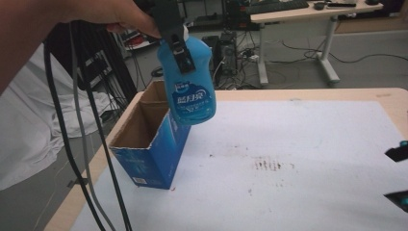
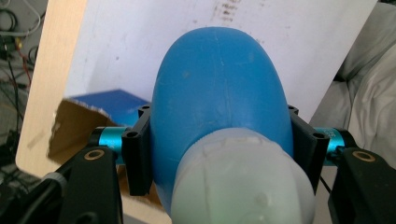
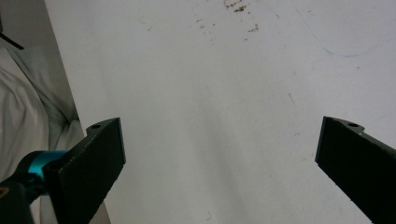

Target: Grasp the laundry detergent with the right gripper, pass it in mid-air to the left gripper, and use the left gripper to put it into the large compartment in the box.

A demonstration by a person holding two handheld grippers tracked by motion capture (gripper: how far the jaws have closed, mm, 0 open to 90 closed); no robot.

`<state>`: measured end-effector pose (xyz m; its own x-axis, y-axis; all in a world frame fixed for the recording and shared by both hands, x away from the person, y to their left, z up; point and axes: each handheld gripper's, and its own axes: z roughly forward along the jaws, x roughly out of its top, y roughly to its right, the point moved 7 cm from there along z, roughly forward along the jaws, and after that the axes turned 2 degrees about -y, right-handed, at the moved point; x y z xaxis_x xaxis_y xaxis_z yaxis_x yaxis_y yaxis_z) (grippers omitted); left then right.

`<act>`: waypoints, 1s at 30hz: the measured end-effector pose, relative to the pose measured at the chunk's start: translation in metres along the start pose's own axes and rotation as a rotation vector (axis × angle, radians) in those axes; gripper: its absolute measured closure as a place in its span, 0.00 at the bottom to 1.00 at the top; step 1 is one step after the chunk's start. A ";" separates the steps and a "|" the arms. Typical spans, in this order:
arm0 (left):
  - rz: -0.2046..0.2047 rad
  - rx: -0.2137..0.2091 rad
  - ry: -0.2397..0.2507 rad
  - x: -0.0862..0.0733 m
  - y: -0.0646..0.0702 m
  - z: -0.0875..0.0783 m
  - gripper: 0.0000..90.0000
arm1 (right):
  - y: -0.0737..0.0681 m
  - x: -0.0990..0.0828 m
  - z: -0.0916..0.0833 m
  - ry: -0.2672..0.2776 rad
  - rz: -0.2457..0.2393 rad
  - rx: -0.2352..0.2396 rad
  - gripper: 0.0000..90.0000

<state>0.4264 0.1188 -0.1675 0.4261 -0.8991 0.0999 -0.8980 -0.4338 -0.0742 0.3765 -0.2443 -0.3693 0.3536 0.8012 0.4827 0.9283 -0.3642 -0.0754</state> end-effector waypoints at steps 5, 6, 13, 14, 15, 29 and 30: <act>-0.058 -0.018 0.019 -0.020 -0.007 -0.008 0.42 | 0.000 0.003 0.003 -0.010 -0.009 0.001 0.01; -0.066 -0.017 0.022 -0.023 -0.008 -0.010 0.42 | 0.001 0.003 0.004 -0.013 -0.006 0.000 0.01; -0.143 -0.008 0.027 -0.050 -0.020 -0.022 0.42 | 0.001 0.007 0.003 -0.044 -0.026 -0.006 0.01; -0.153 -0.005 0.024 -0.056 -0.023 -0.023 0.42 | 0.001 0.007 0.003 -0.047 -0.029 -0.007 0.01; -0.161 -0.004 0.023 -0.060 -0.025 -0.024 0.42 | 0.001 0.007 0.004 -0.052 -0.033 -0.006 0.01; -0.246 0.034 0.039 -0.111 -0.048 -0.023 0.42 | 0.004 0.008 0.003 -0.050 0.003 -0.045 0.01; -0.244 0.034 0.039 -0.113 -0.048 -0.021 0.42 | 0.005 0.008 0.003 -0.050 0.001 -0.049 0.01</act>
<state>0.4188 0.2424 -0.1542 0.6248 -0.7649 0.1567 -0.7645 -0.6401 -0.0765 0.3844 -0.2387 -0.3686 0.3612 0.8229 0.4386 0.9215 -0.3871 -0.0326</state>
